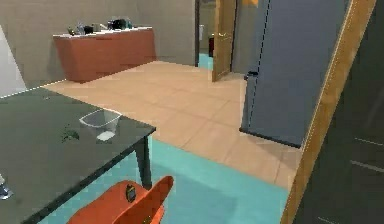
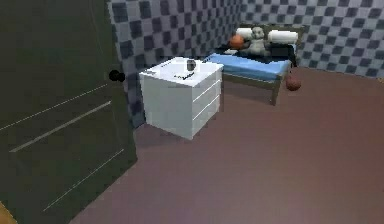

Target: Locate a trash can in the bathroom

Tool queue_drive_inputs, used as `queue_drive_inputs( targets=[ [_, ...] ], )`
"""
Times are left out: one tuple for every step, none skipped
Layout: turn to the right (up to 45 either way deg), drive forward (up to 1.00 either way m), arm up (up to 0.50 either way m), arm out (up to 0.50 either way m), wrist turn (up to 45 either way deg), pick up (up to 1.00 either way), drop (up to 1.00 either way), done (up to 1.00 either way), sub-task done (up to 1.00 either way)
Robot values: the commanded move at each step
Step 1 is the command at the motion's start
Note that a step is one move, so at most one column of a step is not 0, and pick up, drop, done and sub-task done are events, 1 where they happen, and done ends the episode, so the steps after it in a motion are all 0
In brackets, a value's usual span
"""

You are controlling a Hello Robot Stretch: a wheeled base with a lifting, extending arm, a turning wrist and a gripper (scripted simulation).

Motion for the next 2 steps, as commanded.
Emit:
queue_drive_inputs(
  targets=[
    [9.0,0.0,0.0,0.0,0.0,0.0,0.0,0.0,0.0],
    [0.0,0.85,0.0,0.0,0.0,0.0,0.0,0.0,0.0]
  ],
)
